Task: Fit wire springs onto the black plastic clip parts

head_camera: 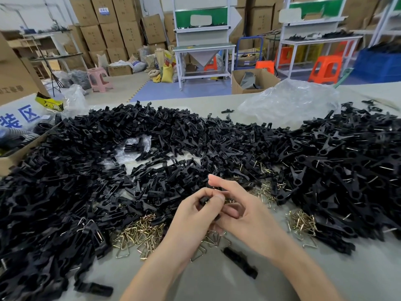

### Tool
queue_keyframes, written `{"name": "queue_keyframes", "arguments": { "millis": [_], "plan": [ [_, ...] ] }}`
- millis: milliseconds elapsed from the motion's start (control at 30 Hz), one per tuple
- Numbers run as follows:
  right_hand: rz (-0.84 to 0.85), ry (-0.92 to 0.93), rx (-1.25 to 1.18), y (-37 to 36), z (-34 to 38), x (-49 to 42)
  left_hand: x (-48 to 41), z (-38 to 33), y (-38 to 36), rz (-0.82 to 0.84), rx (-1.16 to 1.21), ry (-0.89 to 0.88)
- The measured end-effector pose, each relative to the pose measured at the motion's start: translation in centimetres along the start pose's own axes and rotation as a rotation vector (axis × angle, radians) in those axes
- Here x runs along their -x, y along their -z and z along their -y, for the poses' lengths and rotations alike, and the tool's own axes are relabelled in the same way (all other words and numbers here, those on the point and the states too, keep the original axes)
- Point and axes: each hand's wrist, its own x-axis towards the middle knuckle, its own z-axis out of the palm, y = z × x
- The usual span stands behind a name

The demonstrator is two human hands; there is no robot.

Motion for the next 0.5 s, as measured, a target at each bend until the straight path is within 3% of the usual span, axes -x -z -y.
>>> {"name": "queue_keyframes", "arguments": {
  "millis": [333,500],
  "plan": [
    [-0.004,0.105,0.177,-0.1,0.6,0.2,-0.4,1.2,0.3,-0.021,-0.117,-0.027],
    [-0.056,0.109,0.177,0.1,0.9,0.3,-0.5,1.0,0.2,0.051,-0.095,-0.011]
  ]
}}
